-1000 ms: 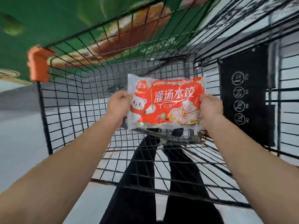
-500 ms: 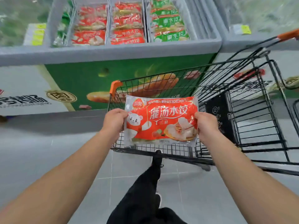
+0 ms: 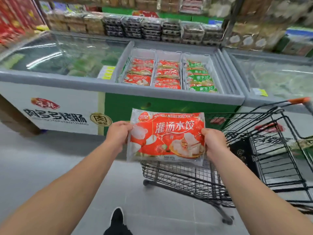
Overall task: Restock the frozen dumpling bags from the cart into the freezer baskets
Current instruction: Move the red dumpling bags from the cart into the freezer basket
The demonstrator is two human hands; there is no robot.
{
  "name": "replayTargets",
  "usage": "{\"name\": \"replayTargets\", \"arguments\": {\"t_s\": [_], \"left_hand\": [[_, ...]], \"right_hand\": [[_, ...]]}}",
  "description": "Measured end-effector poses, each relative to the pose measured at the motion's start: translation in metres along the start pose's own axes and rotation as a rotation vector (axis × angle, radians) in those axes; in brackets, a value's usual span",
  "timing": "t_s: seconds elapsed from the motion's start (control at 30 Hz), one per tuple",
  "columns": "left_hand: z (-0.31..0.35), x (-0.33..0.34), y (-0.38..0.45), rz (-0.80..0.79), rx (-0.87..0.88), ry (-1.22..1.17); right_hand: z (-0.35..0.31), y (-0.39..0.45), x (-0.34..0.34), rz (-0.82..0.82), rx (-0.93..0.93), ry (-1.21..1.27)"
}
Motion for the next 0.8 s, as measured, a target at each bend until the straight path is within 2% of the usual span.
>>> {"name": "replayTargets", "arguments": {"t_s": [0.33, 0.47, 0.63, 0.8], "left_hand": [[0.032, -0.147, 0.101, 0.059, 0.142, 0.043], [0.055, -0.191, 0.147, 0.059, 0.142, 0.019], [0.074, -0.212, 0.191, 0.047, 0.101, -0.008], [0.090, -0.201, 0.245, 0.023, 0.077, 0.035]], "right_hand": [[-0.022, -0.028, 0.179, -0.025, -0.078, 0.041], [-0.039, -0.027, 0.248, -0.037, -0.100, 0.046], [-0.064, -0.007, 0.297, -0.032, -0.091, 0.065], [-0.077, 0.038, 0.328, -0.023, -0.049, 0.080]]}}
Point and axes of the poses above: each hand's wrist, its own y-axis towards the middle knuckle, its own x-axis out of the palm, z = x × y, the point moved 1 cm from there along y, towards the middle knuckle, and after that the axes turned 5 degrees about y, right-handed, at the moved point
